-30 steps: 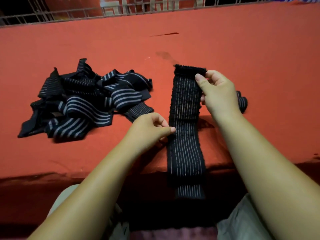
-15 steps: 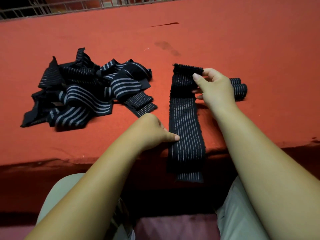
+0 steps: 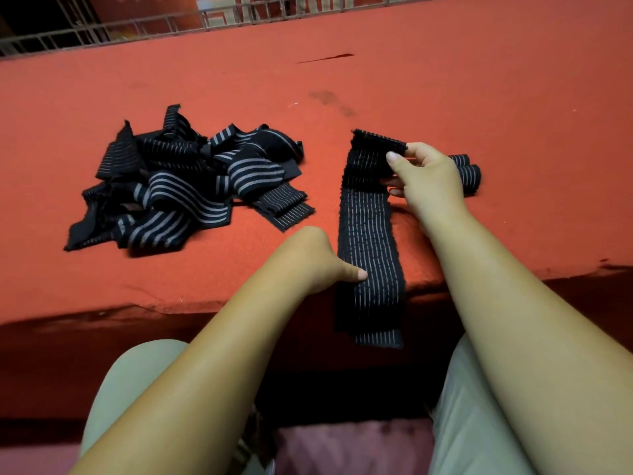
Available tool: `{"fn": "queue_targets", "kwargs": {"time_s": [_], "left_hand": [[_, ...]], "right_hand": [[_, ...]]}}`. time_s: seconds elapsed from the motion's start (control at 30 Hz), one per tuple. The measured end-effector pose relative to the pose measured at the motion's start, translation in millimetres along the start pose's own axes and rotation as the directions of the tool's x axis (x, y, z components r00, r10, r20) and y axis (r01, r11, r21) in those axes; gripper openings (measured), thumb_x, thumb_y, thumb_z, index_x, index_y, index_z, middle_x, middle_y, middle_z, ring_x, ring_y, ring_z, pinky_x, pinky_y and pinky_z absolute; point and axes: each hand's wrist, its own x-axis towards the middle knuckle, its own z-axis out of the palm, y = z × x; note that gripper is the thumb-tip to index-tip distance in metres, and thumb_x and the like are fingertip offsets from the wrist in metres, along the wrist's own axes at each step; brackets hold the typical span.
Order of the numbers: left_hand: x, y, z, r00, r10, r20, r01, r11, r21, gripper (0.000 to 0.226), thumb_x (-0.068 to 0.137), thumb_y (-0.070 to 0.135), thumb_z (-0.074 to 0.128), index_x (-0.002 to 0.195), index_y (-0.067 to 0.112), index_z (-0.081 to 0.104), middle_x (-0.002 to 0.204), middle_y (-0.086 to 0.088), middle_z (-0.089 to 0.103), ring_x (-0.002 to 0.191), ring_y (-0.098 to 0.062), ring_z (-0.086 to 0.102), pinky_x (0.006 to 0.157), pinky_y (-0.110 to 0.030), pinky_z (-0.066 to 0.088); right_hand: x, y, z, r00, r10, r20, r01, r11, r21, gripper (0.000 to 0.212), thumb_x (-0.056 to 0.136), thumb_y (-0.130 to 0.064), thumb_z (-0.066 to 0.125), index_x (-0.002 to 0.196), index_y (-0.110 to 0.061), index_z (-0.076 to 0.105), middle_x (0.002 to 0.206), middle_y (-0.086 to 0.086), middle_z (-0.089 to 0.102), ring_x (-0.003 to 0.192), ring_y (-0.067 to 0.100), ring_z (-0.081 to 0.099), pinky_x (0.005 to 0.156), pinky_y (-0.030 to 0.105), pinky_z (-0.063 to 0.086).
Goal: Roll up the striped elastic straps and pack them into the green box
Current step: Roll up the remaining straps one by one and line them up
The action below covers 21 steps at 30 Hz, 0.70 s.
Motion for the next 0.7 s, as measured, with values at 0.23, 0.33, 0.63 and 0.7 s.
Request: {"fn": "queue_targets", "kwargs": {"time_s": [0.23, 0.33, 0.63, 0.7], "left_hand": [[5, -6, -7, 0.998, 0.000, 0.064, 0.005, 0.998, -0.069, 0.053, 0.080, 0.048, 0.092, 0.092, -0.002, 0.077, 0.081, -0.018, 0.074, 0.065, -0.027, 0.061, 0.068, -0.038, 0.055], [3, -6, -16, 0.995, 0.006, 0.100, 0.000, 0.998, -0.058, 0.040, 0.085, 0.044, 0.089, 0.086, 0.005, 0.081, 0.079, -0.011, 0.079, 0.067, -0.027, 0.069, 0.074, -0.042, 0.063], [14, -9, -25, 0.984, 0.009, 0.179, -0.012, 1.000, 0.020, 0.036, 0.089, 0.041, 0.086, 0.091, 0.005, 0.082, 0.065, 0.000, 0.072, 0.060, -0.024, 0.061, 0.057, -0.029, 0.049], [16, -9, -26, 0.981, 0.012, 0.194, -0.017, 1.000, 0.023, 0.038, 0.088, 0.042, 0.087, 0.090, 0.005, 0.082, 0.064, 0.001, 0.072, 0.061, -0.025, 0.062, 0.058, -0.031, 0.051]], "right_hand": [[-2, 2, -4, 1.000, -0.029, 0.001, 0.029, 0.999, -0.017, 0.012, 0.098, -0.031, 0.073, 0.089, -0.038, 0.075, 0.095, -0.007, 0.080, 0.091, 0.019, 0.081, 0.084, 0.047, 0.066], [-1, 2, -6, 0.999, -0.040, 0.002, 0.040, 0.999, -0.021, 0.011, 0.096, -0.036, 0.072, 0.089, -0.043, 0.077, 0.098, -0.006, 0.081, 0.092, 0.019, 0.080, 0.086, 0.049, 0.066], [3, 5, -8, 0.998, -0.065, -0.002, 0.065, 0.998, -0.022, 0.008, 0.097, -0.033, 0.071, 0.094, -0.037, 0.077, 0.102, -0.001, 0.081, 0.095, 0.022, 0.080, 0.082, 0.048, 0.067], [4, 4, -8, 0.998, -0.069, -0.002, 0.069, 0.997, -0.028, 0.008, 0.098, -0.033, 0.072, 0.094, -0.037, 0.077, 0.102, -0.001, 0.081, 0.095, 0.023, 0.080, 0.083, 0.048, 0.066]]}}
